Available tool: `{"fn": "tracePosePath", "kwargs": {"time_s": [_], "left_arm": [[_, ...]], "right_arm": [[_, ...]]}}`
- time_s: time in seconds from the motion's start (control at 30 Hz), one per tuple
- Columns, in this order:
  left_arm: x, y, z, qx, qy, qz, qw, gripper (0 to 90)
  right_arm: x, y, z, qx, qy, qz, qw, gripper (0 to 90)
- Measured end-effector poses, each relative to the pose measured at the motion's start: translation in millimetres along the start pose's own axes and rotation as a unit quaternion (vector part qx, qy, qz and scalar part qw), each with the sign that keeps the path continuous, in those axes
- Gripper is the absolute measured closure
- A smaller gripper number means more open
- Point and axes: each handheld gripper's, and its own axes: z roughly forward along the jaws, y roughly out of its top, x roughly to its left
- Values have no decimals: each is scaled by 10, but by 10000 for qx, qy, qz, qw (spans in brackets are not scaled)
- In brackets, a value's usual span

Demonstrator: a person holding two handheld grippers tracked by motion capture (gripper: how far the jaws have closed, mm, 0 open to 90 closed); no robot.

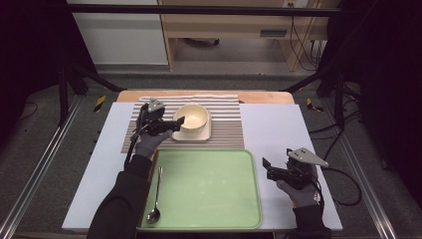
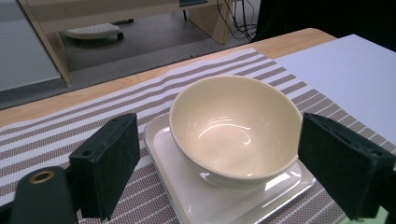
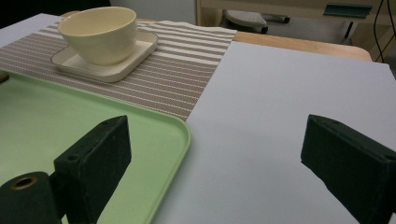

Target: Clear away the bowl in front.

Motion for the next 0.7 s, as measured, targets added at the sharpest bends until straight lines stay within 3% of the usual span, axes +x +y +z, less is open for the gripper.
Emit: {"fn": "tracePosePath", "kwargs": {"time_s": [0.4,0.7], "left_arm": [[58,-79,197,137,14,-57,9999,137],[67,-81,369,334,173,2,9993,219]], "right_arm": [[14,-9,20,66,21,-48,10000,74],[18,-13,29,109,10,-54,9999,74]]}}
